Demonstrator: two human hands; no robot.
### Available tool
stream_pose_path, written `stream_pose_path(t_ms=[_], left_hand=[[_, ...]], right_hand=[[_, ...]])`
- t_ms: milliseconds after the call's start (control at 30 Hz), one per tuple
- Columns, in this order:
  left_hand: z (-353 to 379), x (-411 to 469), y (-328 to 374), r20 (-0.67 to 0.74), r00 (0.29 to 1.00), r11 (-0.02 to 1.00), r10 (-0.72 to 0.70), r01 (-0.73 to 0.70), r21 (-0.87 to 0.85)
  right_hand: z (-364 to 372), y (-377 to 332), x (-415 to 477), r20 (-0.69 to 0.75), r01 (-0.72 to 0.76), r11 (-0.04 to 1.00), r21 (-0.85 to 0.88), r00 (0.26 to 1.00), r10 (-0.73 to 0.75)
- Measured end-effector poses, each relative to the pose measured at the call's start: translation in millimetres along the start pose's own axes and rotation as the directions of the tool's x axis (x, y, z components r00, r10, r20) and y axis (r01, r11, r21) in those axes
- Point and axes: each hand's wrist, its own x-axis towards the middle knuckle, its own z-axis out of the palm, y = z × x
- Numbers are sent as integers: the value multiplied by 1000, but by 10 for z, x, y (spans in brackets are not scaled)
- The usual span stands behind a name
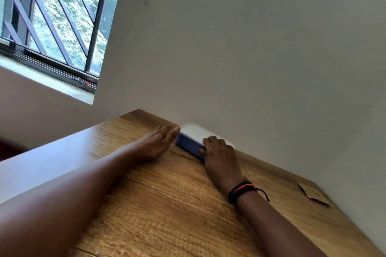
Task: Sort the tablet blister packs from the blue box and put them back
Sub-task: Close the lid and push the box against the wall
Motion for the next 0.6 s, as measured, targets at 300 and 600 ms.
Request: stream_pose_path(t_ms=[300, 600], left_hand=[[58, 71, -52, 103, 995, 992, -11, -2, 127], [41, -6, -2, 47, 999, 983, -2, -7, 185]], right_hand=[[448, 203, 581, 110, -162, 983, 87, 982, 152], [268, 6, 294, 120, -231, 972, 33, 967, 226]])
